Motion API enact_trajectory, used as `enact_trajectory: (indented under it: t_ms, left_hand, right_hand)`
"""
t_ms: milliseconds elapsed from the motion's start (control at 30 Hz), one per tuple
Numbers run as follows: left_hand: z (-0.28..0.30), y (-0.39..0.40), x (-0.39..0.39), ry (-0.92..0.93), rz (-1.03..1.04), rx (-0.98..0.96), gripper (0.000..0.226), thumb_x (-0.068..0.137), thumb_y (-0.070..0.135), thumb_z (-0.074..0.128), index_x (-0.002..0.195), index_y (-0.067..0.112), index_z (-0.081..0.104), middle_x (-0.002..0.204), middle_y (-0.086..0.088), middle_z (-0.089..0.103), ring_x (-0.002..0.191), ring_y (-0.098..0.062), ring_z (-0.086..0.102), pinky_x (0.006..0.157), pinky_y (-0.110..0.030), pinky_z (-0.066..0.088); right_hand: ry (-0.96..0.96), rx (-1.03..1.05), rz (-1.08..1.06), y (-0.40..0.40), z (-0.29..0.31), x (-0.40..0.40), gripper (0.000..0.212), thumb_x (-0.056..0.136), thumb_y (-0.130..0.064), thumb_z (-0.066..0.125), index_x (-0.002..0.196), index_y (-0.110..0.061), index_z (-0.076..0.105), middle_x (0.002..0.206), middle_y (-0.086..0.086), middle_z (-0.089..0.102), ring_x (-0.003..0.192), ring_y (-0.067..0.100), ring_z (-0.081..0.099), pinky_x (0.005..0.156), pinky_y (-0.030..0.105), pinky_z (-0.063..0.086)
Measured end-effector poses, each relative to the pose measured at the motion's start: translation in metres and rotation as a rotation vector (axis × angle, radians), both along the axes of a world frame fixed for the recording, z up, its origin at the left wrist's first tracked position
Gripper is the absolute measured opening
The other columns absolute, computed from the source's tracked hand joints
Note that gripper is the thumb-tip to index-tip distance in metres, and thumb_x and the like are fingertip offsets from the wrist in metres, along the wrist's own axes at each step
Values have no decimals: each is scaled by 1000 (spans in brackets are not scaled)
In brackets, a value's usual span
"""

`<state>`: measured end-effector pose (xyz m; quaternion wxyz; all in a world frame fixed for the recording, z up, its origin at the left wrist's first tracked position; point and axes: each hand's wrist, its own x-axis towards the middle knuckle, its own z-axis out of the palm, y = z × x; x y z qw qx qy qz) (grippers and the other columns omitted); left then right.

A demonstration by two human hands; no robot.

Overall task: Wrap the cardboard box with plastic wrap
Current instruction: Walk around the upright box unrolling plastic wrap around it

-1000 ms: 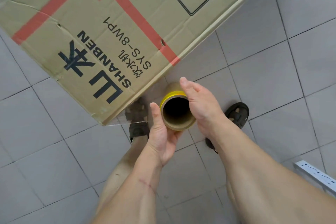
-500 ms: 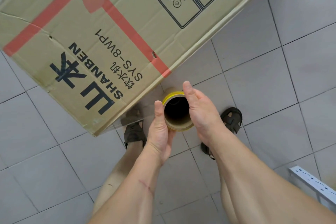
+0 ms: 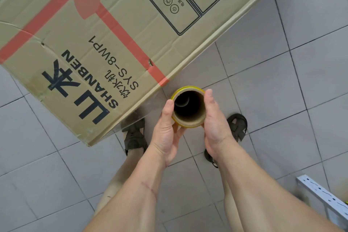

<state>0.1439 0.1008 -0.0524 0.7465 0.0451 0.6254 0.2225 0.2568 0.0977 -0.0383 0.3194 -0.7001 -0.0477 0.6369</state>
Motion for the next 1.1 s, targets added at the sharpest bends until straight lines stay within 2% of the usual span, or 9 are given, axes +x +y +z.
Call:
enact_trajectory:
  t_ms: [100, 233, 400, 533, 600, 700, 867, 1000, 1100]
  left_hand:
    - [3, -2, 14, -34, 22, -42, 74, 73, 70, 56, 125, 20, 69, 127, -5, 75, 118, -20, 70, 110, -41, 49]
    - [3, -5, 33, -57, -4, -79, 81, 69, 72, 55, 130, 21, 67, 129, -2, 74, 125, -20, 66, 115, -40, 45]
    - [-3, 18, 42, -15, 40, 8, 50, 84, 57, 70, 116, 19, 74, 117, 0, 78, 115, -15, 67, 108, -36, 47]
    - [5, 32, 52, 7, 5, 9, 48, 81, 57, 64, 109, 19, 74, 105, 4, 80, 105, -11, 71, 103, -33, 52]
    - [7, 32, 56, -6, -13, -14, 51, 84, 59, 62, 115, 21, 73, 110, 2, 79, 109, -13, 70, 101, -33, 53]
    - [8, 32, 68, -59, -33, -56, 84, 70, 77, 54, 134, 23, 66, 129, -2, 74, 117, -17, 67, 103, -33, 51]
    - [12, 36, 88, -49, -32, -55, 90, 64, 79, 54, 135, 23, 64, 129, 2, 74, 129, -13, 61, 114, -34, 41]
    - [12, 37, 91, 23, 105, -2, 66, 75, 60, 63, 123, 16, 72, 122, -4, 77, 114, -14, 69, 102, -32, 51]
    - [12, 39, 94, 85, 137, 11, 48, 91, 50, 61, 121, 14, 72, 114, -3, 77, 106, -14, 70, 99, -33, 52]
  right_hand:
    - [-110, 1, 50, 16, 0, 15, 47, 94, -62, 49, 126, -29, 59, 116, -19, 64, 112, -2, 56, 94, 17, 41]
    - [-230, 45, 135, 29, -2, 39, 27, 94, -53, 57, 105, -31, 68, 106, -15, 69, 101, -3, 62, 87, 20, 47]
    - [-199, 28, 81, 25, -9, 48, 93, 64, -80, 63, 139, -25, 53, 133, -3, 63, 124, 10, 57, 110, 40, 42]
    - [-108, 20, 41, 19, -11, 50, 89, 66, -80, 64, 137, -27, 55, 124, -6, 69, 119, 10, 61, 109, 42, 44]
    - [-97, 11, 58, 28, -8, 57, 81, 74, -83, 56, 129, -24, 60, 116, -6, 72, 110, 5, 65, 98, 31, 49]
    - [-95, 4, 75, 49, 1, 73, 59, 91, -72, 39, 120, -26, 63, 111, -10, 70, 103, -2, 62, 72, 14, 42]
    - [-233, 28, 106, 56, -7, 90, 48, 102, -54, 35, 128, -21, 58, 106, -13, 63, 94, -6, 56, 65, 8, 39]
    - [-143, 18, 111, 36, -8, 85, 61, 93, -67, 41, 134, -23, 55, 124, -3, 66, 116, 9, 59, 92, 24, 47]
    - [-89, 7, 168, 34, -4, 89, 76, 81, -78, 42, 132, -25, 56, 124, -2, 67, 118, 10, 60, 105, 35, 45]
